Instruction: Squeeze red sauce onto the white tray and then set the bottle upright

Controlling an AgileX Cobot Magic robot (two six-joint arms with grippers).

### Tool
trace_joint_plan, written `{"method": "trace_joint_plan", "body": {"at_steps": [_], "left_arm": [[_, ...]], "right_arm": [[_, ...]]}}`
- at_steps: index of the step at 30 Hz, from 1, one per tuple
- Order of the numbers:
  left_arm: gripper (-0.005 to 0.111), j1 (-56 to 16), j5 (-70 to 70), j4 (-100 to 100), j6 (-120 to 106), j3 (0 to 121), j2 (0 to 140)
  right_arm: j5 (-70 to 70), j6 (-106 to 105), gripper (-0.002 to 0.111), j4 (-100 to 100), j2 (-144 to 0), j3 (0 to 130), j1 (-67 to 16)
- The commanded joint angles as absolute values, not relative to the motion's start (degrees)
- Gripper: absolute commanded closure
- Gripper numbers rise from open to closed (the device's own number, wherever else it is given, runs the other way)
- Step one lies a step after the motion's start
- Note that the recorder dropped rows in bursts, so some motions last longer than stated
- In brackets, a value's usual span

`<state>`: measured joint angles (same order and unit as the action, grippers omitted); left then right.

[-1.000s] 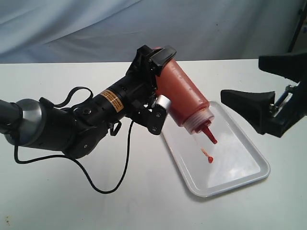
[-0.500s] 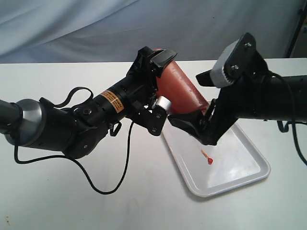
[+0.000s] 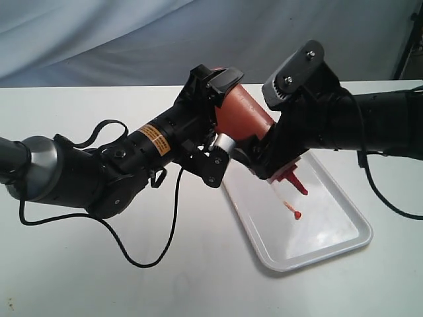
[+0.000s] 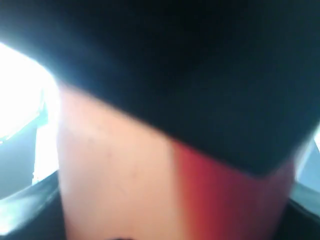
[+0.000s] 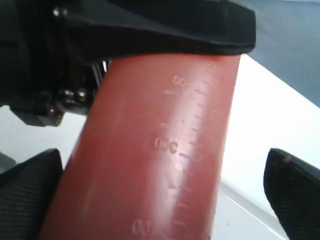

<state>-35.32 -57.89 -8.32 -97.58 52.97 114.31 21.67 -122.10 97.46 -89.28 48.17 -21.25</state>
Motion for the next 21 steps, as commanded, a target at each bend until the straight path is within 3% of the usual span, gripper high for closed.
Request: {"method": "trace_joint_plan", "body": {"at_steps": [1,5,9,21], "left_arm": [[0.107,-35.62,-61.46,-8.71,-96.36,53.67,113.60],[0.107,-35.62,-61.46,-9.58,-96.36,53.67,113.60],[0.107,-35.62,-61.46,-9.58,-96.36,53.67,113.60],[0.107,-35.62,-61.17,-12.28,-96.36,53.67,113.60]], "right_arm": [[19.69,-122.49,0.003,98.00,-91.62,48.64,-21.25],[18.81,-122.49,0.006,98.00,-91.57,48.64,-21.25],[15.77,-122.49,0.017,98.00,-91.57,48.64,-21.25],[14.10,-122.49,0.077,98.10,-91.57,48.64,-21.25]]}}
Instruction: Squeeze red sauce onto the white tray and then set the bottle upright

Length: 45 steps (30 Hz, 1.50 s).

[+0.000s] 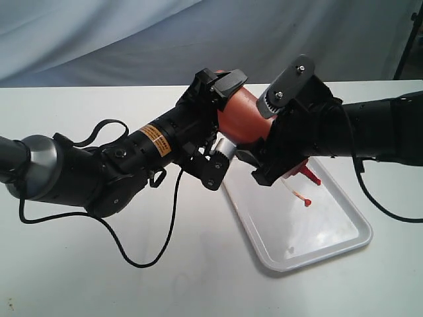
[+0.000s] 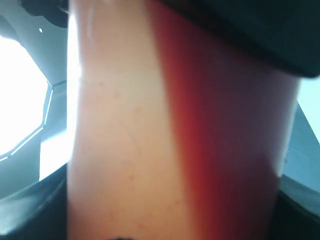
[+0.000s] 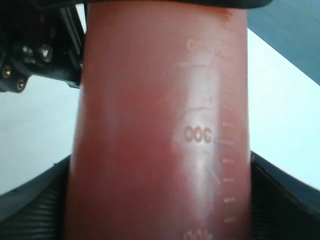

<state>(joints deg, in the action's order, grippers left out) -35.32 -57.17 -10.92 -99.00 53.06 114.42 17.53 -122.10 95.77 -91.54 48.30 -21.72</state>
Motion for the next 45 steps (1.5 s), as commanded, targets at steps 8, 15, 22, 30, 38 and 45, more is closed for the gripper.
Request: {"method": "trace_joint_plan", "body": {"at_steps": [8,15,22,30,38,45], "left_arm": [[0.107,-35.62,-61.06,-12.54,-96.36,53.67,113.60],[0.107,-35.62,-61.06,-12.54,-96.36,53.67,113.60],[0.107,-35.62,-61.06,-12.54,-96.36,53.67,113.60],[0.107,-35.62,-61.06,-12.59,-96.36,53.67,113.60],[0.107,-35.62,-61.20,-14.28,-96.36,53.67,113.60],[0.107,-35.62,-61.20,-14.28,-96.36,53.67,113.60]], "right_arm": [[14.10,-122.62,0.108,97.97,-91.57,48.64,-21.25],[14.10,-122.62,0.108,97.86,-91.57,48.64,-21.25],[14.10,-122.62,0.108,97.86,-91.57,48.64,-21.25],[14.10,-122.62,0.108,98.08,-91.57,48.64,-21.25],[14.10,-122.71,0.108,98.08,-94.89,48.76,-21.25],[14.10,-122.71,0.108,98.08,-95.52,48.76,-21.25]]}}
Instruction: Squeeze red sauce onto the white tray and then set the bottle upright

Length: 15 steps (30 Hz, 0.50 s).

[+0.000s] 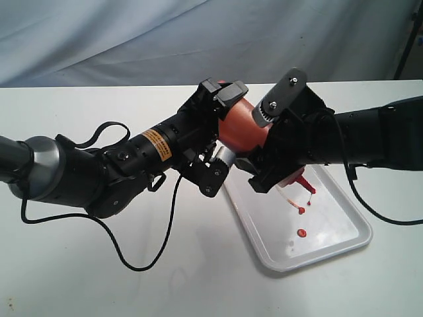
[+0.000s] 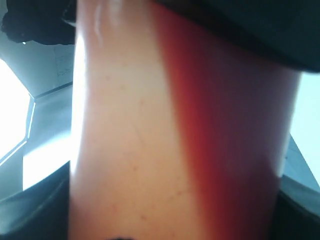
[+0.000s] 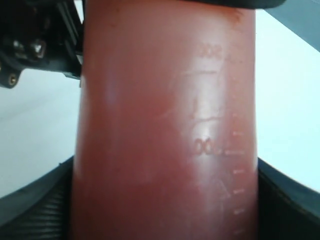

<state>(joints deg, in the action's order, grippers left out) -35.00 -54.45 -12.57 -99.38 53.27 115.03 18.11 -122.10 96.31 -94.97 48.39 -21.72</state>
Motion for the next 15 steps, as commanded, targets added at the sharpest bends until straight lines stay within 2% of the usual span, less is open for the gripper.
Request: {"method": "trace_joint_plan", "body": {"at_steps": [1,5,7,8,9,10,11,13,15], "left_arm": [[0.107,-35.62,-61.20,-14.28,-96.36,53.67,113.60],[0.107,-35.62,-61.08,-14.25,-96.36,53.67,113.60],[0.107,-35.62,-61.08,-14.25,-96.36,53.67,113.60],[0.107,-35.62,-61.08,-14.25,-96.36,53.67,113.60],[0.107,-35.62,-61.08,-14.25,-96.36,53.67,113.60],[0.107,-35.62,-61.08,-14.25,-96.36,53.67,113.60],[0.107,-35.62,-61.08,-14.25,-96.36,53.67,113.60],[0.107,-35.62,-61.08,-14.25,-96.36,53.67,113.60],[0.107,-35.62,-61.08,-14.25,-96.36,53.67,113.60]], "right_arm": [[14.10,-122.71,0.108,98.08,-95.52,48.76,-21.25],[14.20,-122.71,0.107,98.08,-95.53,49.16,-21.25],[14.20,-122.71,0.093,98.08,-95.53,50.73,-21.25],[14.20,-122.42,0.077,98.08,-95.53,51.49,-21.25],[14.37,-122.26,0.066,98.08,-95.53,51.64,-21.25],[14.46,-121.95,0.042,98.08,-95.53,51.76,-21.25],[14.46,-121.72,0.030,98.08,-95.53,51.76,-21.25],[14.46,-121.60,0.015,98.08,-95.53,51.76,-21.25],[14.46,-121.47,0.008,98.08,-95.53,51.76,-21.25]]}}
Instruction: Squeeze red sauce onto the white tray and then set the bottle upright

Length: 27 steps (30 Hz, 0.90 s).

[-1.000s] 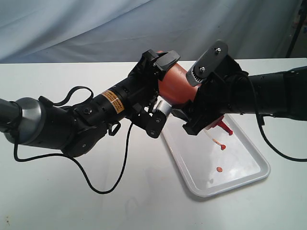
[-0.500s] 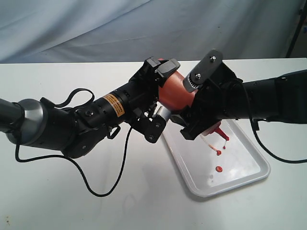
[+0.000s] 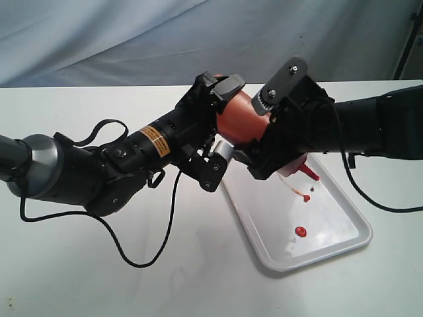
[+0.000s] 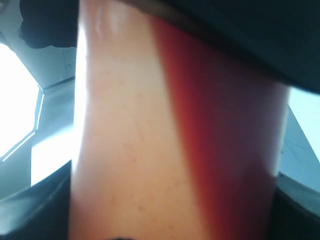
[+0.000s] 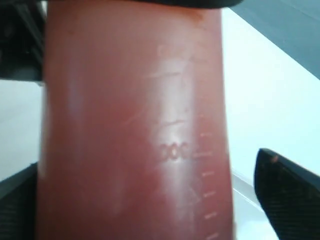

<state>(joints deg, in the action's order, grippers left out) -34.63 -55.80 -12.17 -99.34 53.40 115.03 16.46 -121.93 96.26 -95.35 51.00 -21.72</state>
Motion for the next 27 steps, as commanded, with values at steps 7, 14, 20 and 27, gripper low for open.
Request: {"method": "trace_joint_plan", "body": {"at_steps": [7,14,20,27], "left_arm": [[0.107,-35.62,-61.08,-14.25,-96.36,53.67,113.60],[0.107,-35.62,-61.08,-14.25,-96.24,53.67,113.60],[0.107,-35.62,-61.08,-14.25,-96.24,53.67,113.60],[0.107,-35.62,-61.08,-14.25,-96.24,53.67,113.60]], "right_arm": [[14.62,-121.47,0.008,98.08,-95.53,51.76,-21.25],[14.92,-119.83,0.008,99.39,-95.53,51.76,-21.25],[18.75,-119.55,0.008,99.55,-95.53,51.76,-21.25],[18.41,-117.70,0.017,99.55,-93.74,51.76,-21.25]]}}
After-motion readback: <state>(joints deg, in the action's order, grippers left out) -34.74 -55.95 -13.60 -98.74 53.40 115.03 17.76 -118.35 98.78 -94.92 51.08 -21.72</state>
